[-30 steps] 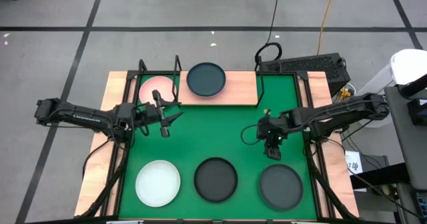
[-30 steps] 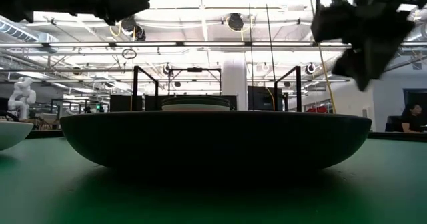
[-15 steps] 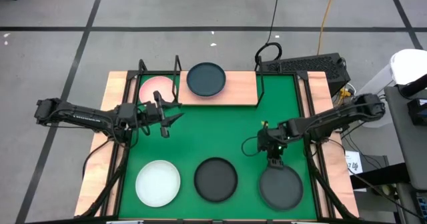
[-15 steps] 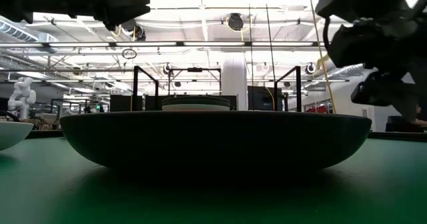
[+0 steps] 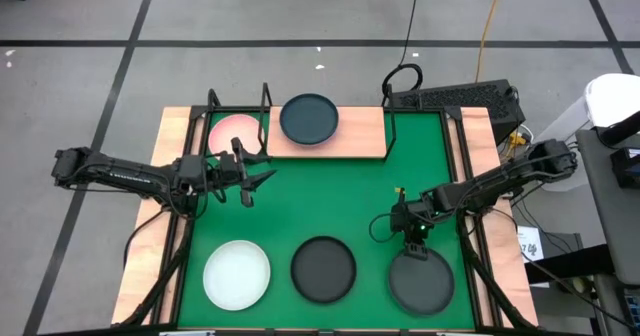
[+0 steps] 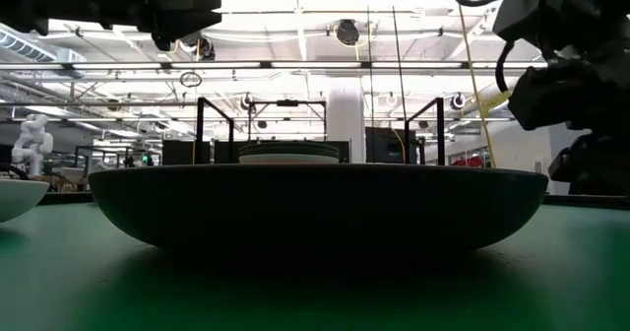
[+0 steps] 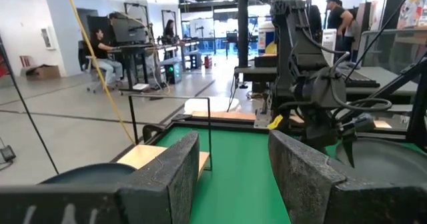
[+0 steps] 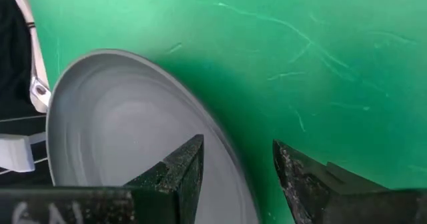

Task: Place and stack plates onto a shelf
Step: Put the dark green plate on the shelf

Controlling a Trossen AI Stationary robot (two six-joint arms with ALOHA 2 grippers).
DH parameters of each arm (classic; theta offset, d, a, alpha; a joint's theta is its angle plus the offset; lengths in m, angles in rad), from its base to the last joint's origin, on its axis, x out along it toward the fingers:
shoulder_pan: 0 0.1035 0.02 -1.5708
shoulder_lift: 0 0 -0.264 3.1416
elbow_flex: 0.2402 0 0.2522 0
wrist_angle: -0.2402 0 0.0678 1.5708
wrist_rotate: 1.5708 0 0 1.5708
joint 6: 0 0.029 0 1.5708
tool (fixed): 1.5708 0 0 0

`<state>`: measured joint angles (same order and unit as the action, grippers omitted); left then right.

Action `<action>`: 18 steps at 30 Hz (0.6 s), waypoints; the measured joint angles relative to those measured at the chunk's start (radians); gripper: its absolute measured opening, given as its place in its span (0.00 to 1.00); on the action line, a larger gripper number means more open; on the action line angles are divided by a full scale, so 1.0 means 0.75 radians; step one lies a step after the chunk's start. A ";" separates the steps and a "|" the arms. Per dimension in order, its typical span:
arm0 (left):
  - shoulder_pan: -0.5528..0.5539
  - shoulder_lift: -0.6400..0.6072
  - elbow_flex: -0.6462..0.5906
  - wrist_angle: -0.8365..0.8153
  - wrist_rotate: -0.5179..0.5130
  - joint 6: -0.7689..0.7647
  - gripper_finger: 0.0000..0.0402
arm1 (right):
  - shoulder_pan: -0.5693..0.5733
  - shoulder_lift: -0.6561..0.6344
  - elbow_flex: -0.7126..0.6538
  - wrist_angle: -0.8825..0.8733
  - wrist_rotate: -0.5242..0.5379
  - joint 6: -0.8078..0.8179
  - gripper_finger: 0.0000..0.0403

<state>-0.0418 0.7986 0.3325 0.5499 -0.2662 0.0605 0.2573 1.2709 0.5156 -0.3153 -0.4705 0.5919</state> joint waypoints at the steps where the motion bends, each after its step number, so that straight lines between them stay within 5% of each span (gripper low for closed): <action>1: 0.000 0.000 0.000 -0.004 0.000 0.000 0.46 | 0.000 0.000 -0.001 -0.001 0.000 0.000 0.40; 10: 0.000 0.000 0.000 -0.016 0.000 0.001 0.46 | 0.000 0.000 -0.002 -0.006 0.033 -0.039 0.38; 18: 0.000 0.000 0.000 -0.071 -0.002 0.000 0.46 | 0.000 0.000 -0.002 -0.015 0.030 -0.097 0.22</action>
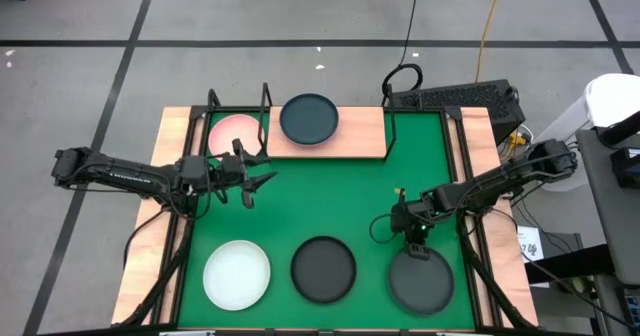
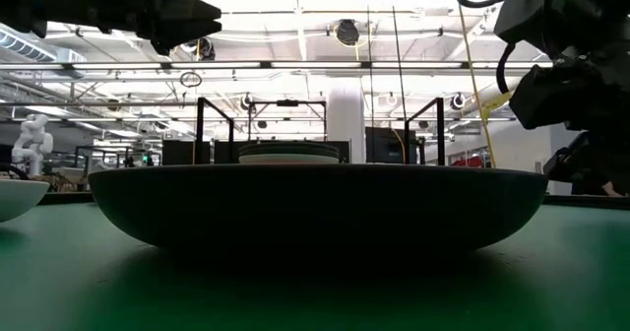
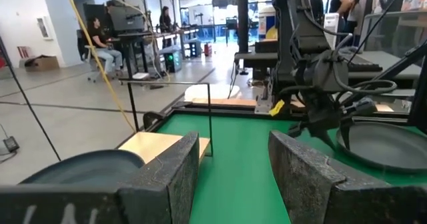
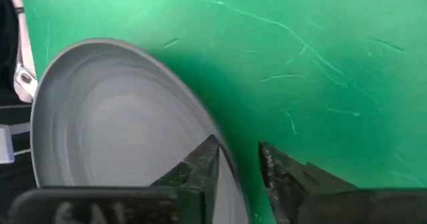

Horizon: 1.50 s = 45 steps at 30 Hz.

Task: Place and stack plates onto a shelf
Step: Put the dark green plate on the shelf

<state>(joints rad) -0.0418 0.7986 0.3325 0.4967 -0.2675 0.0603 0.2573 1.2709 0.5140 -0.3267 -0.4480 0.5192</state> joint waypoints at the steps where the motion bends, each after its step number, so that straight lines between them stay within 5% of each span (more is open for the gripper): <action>1: 0.000 0.000 0.000 0.005 -0.005 0.004 0.46 | 0.000 0.000 0.000 -0.001 -0.001 -0.011 0.20; 7: 0.003 -0.001 0.001 0.008 -0.031 0.033 0.46 | -0.012 -0.001 0.000 -0.022 -0.017 -0.079 0.02; 12: 0.003 0.000 0.001 -0.002 -0.063 0.160 0.46 | -0.065 -0.008 -0.002 0.028 -0.092 -0.051 0.01; 19: 0.003 0.000 0.001 0.002 -0.080 0.093 0.46 | -0.203 -0.100 0.056 0.024 -0.129 -0.061 0.00; 27: 0.003 -0.001 0.001 0.045 -0.100 0.120 0.46 | -0.497 -0.198 0.331 0.095 0.219 -0.387 0.00; 35: 0.003 -0.001 0.001 0.031 -0.100 0.136 0.46 | -0.893 -0.085 0.683 0.163 0.568 -0.697 0.00; 45: 0.003 0.000 0.001 -0.021 -0.100 0.136 0.46 | -1.320 0.303 1.081 -0.209 0.600 -1.067 0.00</action>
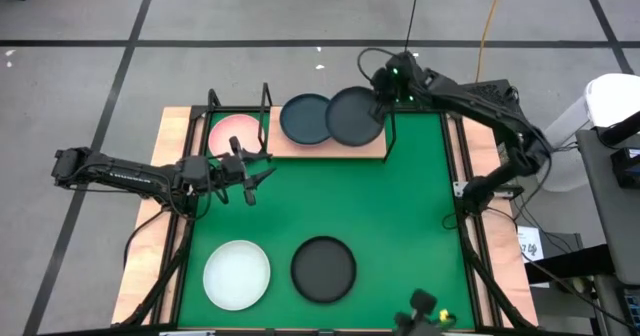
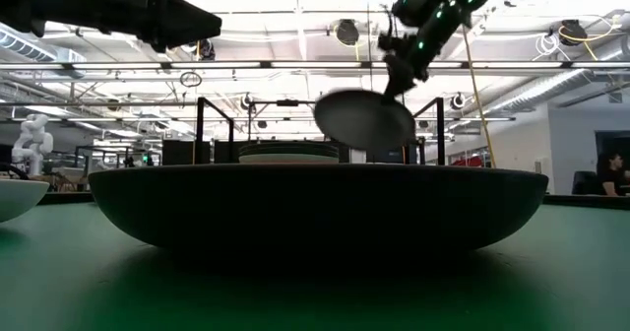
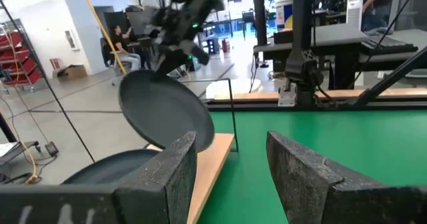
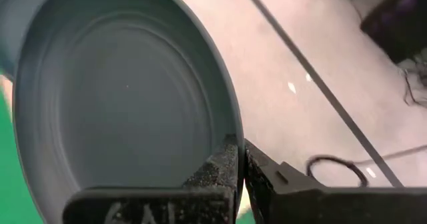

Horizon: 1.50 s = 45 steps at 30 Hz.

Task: Place and stack plates onto a shelf
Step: Put the dark green plate on the shelf, then stack the light pink plate on top of the dark green plate on the shelf

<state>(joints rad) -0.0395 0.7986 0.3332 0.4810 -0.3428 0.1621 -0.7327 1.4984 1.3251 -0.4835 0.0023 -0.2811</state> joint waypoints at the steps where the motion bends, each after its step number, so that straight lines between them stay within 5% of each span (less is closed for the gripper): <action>1: 0.000 0.000 0.000 -0.009 0.000 0.000 0.46 | -0.016 0.033 0.024 -0.026 0.000 -0.034 0.00; 11: 0.000 0.000 0.000 -0.045 0.000 -0.010 0.46 | -0.045 0.266 0.083 -0.148 -0.003 -0.223 0.00; 18: 0.000 0.000 0.000 -0.059 0.000 -0.028 0.46 | -0.032 0.360 0.083 -0.106 0.151 -0.283 0.00; 30: -0.001 0.000 0.000 -0.059 0.001 -0.068 0.46 | -0.038 0.374 0.080 0.024 0.295 -0.253 0.07; 45: -0.001 0.000 0.000 -0.059 0.036 -0.106 0.46 | -0.020 0.345 0.078 0.012 0.282 -0.238 0.17</action>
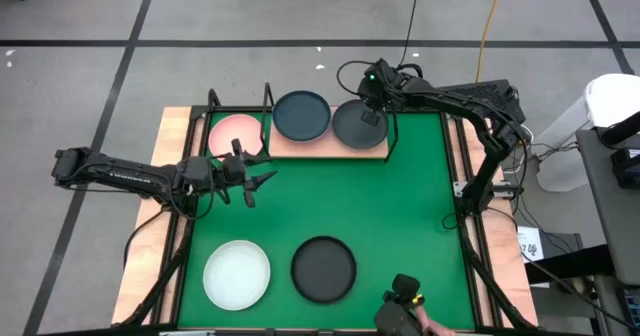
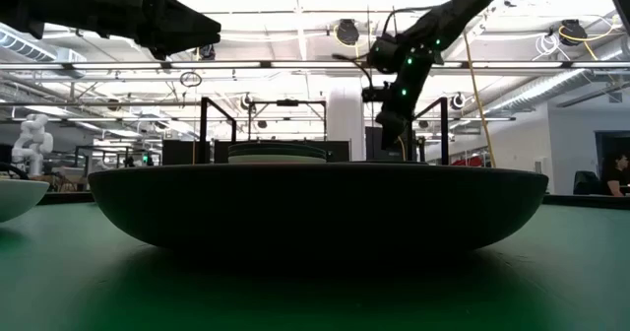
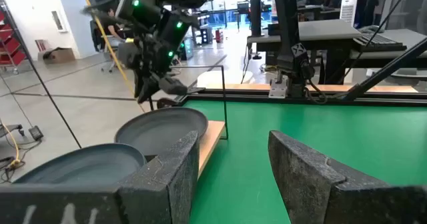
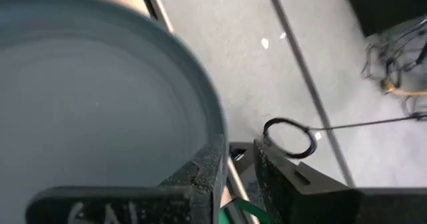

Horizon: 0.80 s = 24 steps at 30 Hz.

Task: Place and stack plates onto a shelf
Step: Stack the light pink plate on top of the dark green plate on the shelf

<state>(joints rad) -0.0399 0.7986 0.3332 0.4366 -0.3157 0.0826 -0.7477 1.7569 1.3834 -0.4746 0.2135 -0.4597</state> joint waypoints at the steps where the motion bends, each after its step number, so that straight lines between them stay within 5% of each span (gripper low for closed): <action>1: 0.000 0.000 0.000 0.000 -0.007 -0.021 0.46 | 0.011 -0.018 0.000 0.002 0.001 0.001 0.17; 4: 0.002 -0.001 0.038 -0.123 -0.119 -0.050 0.46 | 0.058 -0.101 0.000 0.026 0.001 0.017 0.17; 10: 0.036 0.000 0.261 -0.756 -0.381 -0.089 0.46 | 0.199 -0.332 -0.030 0.092 -0.006 0.083 0.17; 15: 0.102 0.012 0.416 -1.189 -0.490 -0.249 0.46 | 0.358 -0.582 -0.222 0.308 -0.137 0.100 0.17; 24: 0.302 0.253 0.443 -1.515 -0.339 -0.509 0.46 | 0.658 -0.916 -0.860 1.092 -0.182 0.278 0.17</action>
<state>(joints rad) 0.1870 0.9882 0.6655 -0.6999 -0.5696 -0.2993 -0.2543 1.0697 0.7384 0.3445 0.0772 -0.2515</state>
